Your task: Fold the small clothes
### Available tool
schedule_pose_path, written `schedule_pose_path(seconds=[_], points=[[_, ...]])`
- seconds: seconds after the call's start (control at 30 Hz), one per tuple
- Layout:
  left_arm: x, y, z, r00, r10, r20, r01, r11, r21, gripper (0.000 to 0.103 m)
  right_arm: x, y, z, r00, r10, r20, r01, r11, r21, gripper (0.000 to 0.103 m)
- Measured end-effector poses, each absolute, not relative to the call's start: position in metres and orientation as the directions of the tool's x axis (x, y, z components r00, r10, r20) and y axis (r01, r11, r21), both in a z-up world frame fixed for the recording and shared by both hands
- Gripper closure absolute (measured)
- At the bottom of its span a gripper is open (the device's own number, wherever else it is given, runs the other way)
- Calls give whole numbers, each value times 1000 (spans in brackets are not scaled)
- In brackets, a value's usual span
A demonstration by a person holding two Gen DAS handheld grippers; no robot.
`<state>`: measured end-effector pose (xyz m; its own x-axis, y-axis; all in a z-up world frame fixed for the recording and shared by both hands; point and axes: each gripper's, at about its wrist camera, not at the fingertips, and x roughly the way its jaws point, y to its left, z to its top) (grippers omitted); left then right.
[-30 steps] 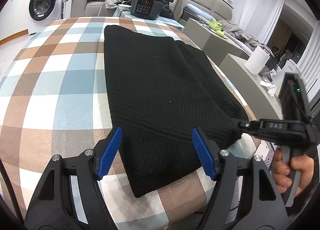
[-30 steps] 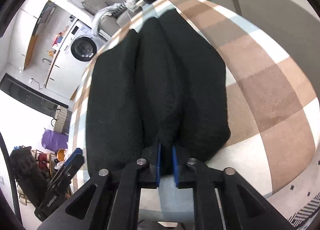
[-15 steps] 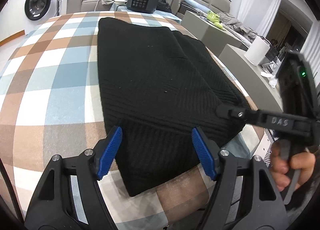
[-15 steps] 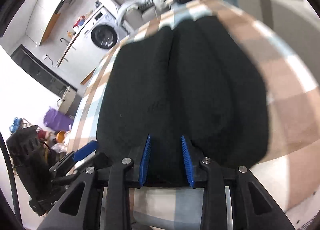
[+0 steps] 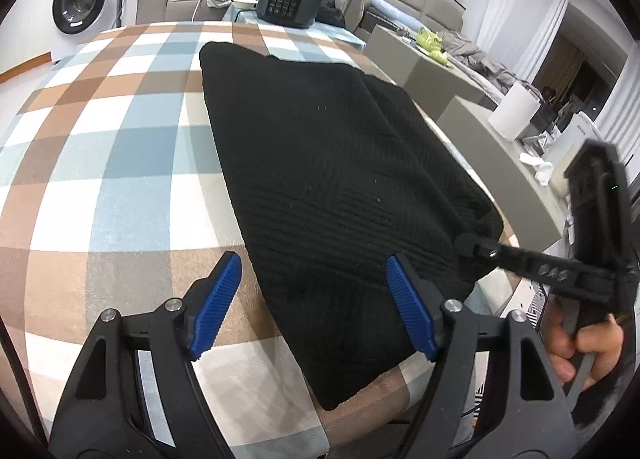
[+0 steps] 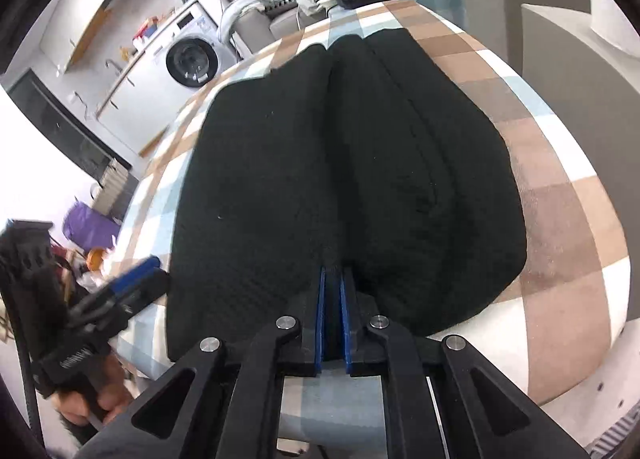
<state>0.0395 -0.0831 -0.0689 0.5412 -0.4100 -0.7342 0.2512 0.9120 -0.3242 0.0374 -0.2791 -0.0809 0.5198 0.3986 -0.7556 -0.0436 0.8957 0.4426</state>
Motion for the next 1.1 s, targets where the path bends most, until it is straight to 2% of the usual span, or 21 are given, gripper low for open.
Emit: schedule_pose_path(seconds=[0.03,0.07,0.23,0.37,0.4,0.47,0.63,0.7,0.73,0.77,0.83,0.93,1.1], points=[[39,-85,-71,534,-413,-737,254,911,-326,30,35,-280,-78,526,406,-747,-60,894,443,82],[38,-86,-73,530,-414,-740,254,910,-327,30,34,-280,-77,526,404,-748,-64,896,439,79],[37,-88,-78,521,-406,-751,255,914,-316,30,24,-296,-67,578,416,-702,-65,881,468,79],[39,-90,-79,524,-406,-749,255,914,-317,30,24,-309,-55,659,357,-662,-11,884,467,78],[41,-89,-79,524,-406,-748,246,914,-324,30,24,-315,-53,678,329,-658,19,886,463,77],[48,-86,-82,526,-425,-737,226,905,-360,30,24,-327,-53,700,298,-649,60,881,469,61],[73,-83,-92,524,-432,-734,161,897,-412,31,28,-342,-65,691,263,-674,136,868,478,61],[82,-82,-94,543,-437,-717,133,888,-440,39,28,-346,-68,685,266,-678,147,861,487,61],[85,-81,-95,547,-433,-717,117,887,-446,55,28,-347,-68,683,267,-680,148,860,487,61],[89,-79,-97,555,-427,-714,101,887,-451,74,29,-346,-68,682,268,-681,147,861,486,61],[93,-75,-99,567,-427,-704,87,881,-464,85,31,-344,-68,681,267,-682,145,864,482,61],[92,-68,-96,605,-376,-702,65,901,-428,89,33,-339,-66,682,269,-681,135,868,479,61],[88,-26,-92,627,-342,-700,3,900,-437,89,37,-325,-63,673,294,-678,100,873,478,61]])
